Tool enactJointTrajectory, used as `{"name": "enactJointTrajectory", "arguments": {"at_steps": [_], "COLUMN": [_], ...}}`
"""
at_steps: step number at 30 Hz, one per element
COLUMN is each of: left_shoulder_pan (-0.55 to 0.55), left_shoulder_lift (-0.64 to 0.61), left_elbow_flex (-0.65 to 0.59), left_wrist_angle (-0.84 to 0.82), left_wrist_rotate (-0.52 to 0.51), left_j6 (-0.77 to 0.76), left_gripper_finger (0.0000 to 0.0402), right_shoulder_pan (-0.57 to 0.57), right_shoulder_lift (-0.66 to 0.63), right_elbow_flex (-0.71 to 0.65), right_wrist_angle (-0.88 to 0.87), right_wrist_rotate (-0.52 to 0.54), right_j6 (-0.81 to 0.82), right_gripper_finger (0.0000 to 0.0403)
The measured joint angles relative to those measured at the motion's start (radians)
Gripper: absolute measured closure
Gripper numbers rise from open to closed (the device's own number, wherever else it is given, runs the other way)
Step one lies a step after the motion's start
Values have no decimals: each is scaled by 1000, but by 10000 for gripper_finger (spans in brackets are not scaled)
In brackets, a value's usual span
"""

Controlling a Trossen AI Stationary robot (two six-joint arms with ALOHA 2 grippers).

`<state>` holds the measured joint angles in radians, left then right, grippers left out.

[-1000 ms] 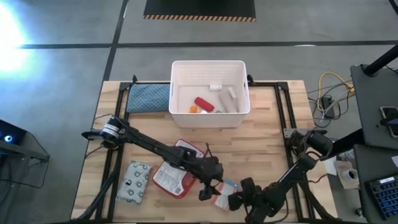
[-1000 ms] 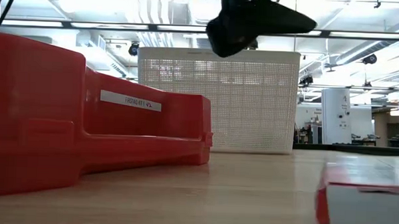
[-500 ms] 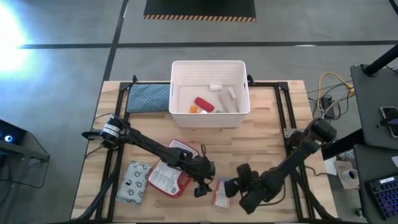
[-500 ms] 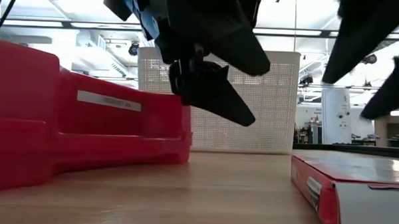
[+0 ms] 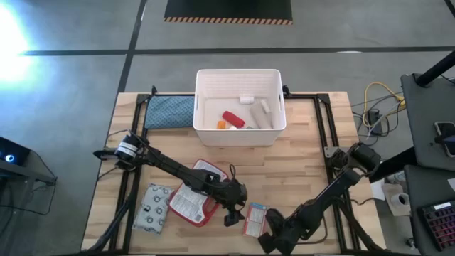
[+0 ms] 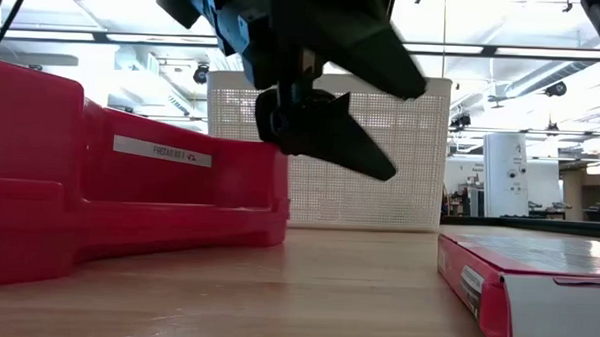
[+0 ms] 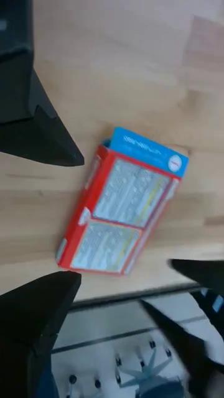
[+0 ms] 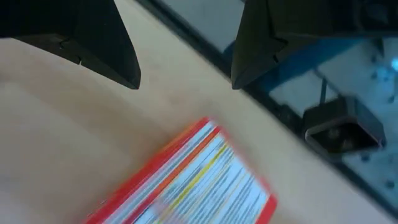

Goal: Pick & place medical supplies in basket/bin
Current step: Put the red medicine box into the white bin

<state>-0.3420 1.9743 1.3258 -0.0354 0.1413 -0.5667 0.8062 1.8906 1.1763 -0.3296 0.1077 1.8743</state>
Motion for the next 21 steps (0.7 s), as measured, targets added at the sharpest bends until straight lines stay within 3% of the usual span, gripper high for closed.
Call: {"name": "enactJointTrajectory", "arguments": {"at_steps": [7, 15, 21], "left_shoulder_pan": [0, -25, -46], "left_shoulder_lift": [-2, -5, -5], "left_elbow_flex": [0, -44, -82], "left_wrist_angle": [8, -6, -9], "left_wrist_rotate": [3, -2, -2], "left_j6": [-10, -69, -150], "left_gripper_finger": [133, 133, 133], "right_shoulder_pan": [-3, -42, -92], "right_shoulder_lift": [104, 122, 116], "right_elbow_flex": [64, 80, 77], "right_wrist_angle": [30, 23, 16], "right_wrist_rotate": [-13, -19, 53], "right_j6": [-45, -114, -179], "right_gripper_finger": [161, 161, 161]}}
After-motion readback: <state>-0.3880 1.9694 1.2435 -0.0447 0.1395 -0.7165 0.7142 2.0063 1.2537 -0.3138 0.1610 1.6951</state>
